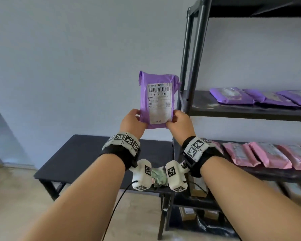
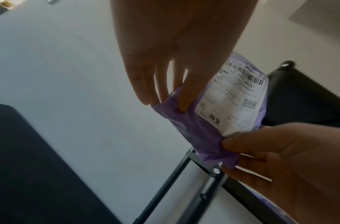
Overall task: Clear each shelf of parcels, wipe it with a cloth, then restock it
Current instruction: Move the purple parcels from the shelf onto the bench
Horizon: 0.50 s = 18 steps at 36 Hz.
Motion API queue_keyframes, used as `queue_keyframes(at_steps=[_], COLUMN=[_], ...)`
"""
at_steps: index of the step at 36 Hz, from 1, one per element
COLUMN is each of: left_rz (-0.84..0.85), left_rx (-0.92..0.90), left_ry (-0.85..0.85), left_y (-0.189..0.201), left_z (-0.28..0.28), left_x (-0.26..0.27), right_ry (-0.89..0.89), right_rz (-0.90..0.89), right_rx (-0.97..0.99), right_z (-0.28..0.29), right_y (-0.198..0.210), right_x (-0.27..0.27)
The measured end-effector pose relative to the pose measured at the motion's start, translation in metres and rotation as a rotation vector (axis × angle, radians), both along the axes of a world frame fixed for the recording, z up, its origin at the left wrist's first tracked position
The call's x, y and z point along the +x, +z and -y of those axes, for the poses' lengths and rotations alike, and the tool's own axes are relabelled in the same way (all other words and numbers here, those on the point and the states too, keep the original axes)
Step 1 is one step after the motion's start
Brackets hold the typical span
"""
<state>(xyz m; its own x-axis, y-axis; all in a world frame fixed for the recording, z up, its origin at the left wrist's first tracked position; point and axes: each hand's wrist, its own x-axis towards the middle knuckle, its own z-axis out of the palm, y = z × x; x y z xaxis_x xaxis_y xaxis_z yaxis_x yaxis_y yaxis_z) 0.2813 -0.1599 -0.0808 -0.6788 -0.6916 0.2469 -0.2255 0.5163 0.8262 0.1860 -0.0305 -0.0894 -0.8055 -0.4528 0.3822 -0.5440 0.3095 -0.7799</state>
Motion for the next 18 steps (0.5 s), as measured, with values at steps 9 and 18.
queue_keyframes(at_steps=[9, 18], left_rz=[0.148, 0.316], left_rx=[0.088, 0.121], left_ry=[0.182, 0.342], left_y=[-0.068, -0.118], left_z=[0.129, 0.243], left_x=[0.012, 0.028], right_ry=[0.168, 0.370], right_rz=[0.092, 0.215], right_rx=[0.193, 0.341], right_z=[0.155, 0.295], right_y=[-0.072, -0.126], right_x=[-0.017, -0.016])
